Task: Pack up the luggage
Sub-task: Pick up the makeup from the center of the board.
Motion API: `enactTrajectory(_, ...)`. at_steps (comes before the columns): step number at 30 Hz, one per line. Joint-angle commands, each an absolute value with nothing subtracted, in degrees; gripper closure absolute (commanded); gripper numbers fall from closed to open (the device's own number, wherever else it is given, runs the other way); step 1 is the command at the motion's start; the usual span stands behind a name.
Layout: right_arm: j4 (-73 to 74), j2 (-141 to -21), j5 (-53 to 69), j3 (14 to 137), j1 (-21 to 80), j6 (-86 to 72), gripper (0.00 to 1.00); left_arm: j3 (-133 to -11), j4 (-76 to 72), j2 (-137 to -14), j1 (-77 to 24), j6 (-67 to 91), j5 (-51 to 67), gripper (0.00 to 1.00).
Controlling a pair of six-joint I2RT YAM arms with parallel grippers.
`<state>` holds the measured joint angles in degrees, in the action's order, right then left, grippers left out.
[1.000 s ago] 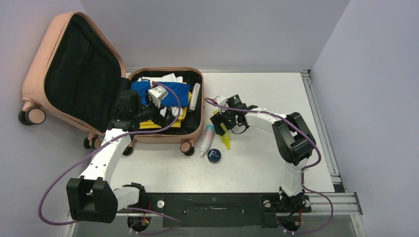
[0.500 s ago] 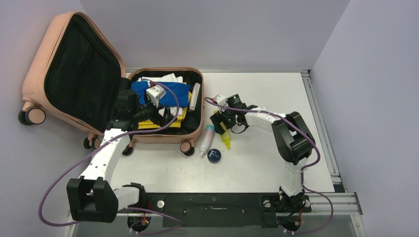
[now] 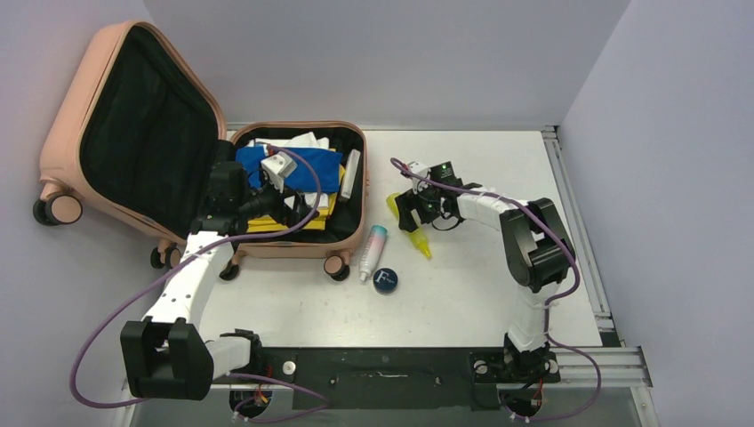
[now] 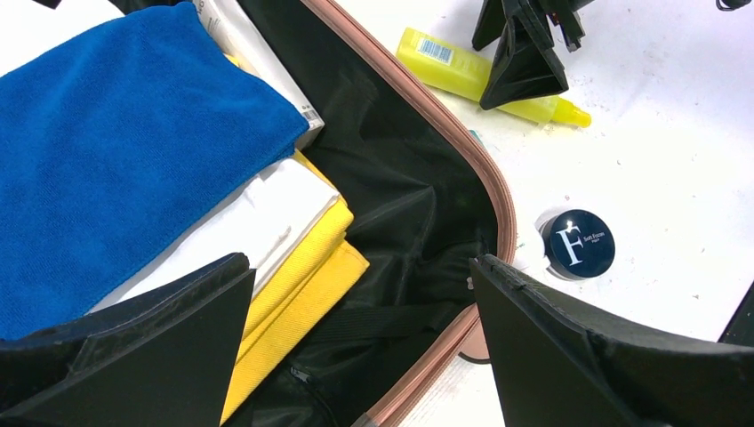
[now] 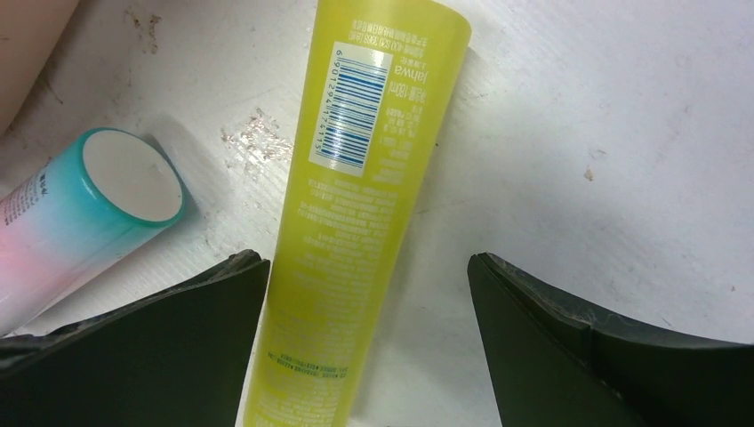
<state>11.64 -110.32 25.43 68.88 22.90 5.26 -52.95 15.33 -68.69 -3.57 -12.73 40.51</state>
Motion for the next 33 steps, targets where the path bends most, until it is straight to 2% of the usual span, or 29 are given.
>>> enactTrajectory(1,13.8,-113.0,28.3,69.5,24.1,5.4,0.16,-52.4,11.8,-68.7,-2.7,-12.1,42.5,0.04)
enactTrajectory(6,14.7,-113.8,28.9,70.1,24.4,5.9,0.32,-52.3,11.4,-68.8,-2.2,-11.6,43.2,0.04)
enactTrajectory(14,13.9,-112.5,27.6,69.7,23.7,5.5,0.46,-52.1,11.1,-68.9,-1.5,-11.2,44.0,0.04)
enactTrajectory(21,12.9,-111.7,29.7,69.0,21.9,4.2,0.82,-52.0,10.8,-68.9,-1.1,-10.8,44.6,0.04)
enactTrajectory(24,11.8,-110.9,32.0,68.4,20.7,3.1,0.94,-51.8,10.5,-68.9,-0.8,-10.5,45.3,0.04)
enactTrajectory(33,3.0,-106.5,48.5,63.9,12.2,-5.5,0.95,-51.8,10.1,-69.2,-0.5,-10.0,45.9,0.04)
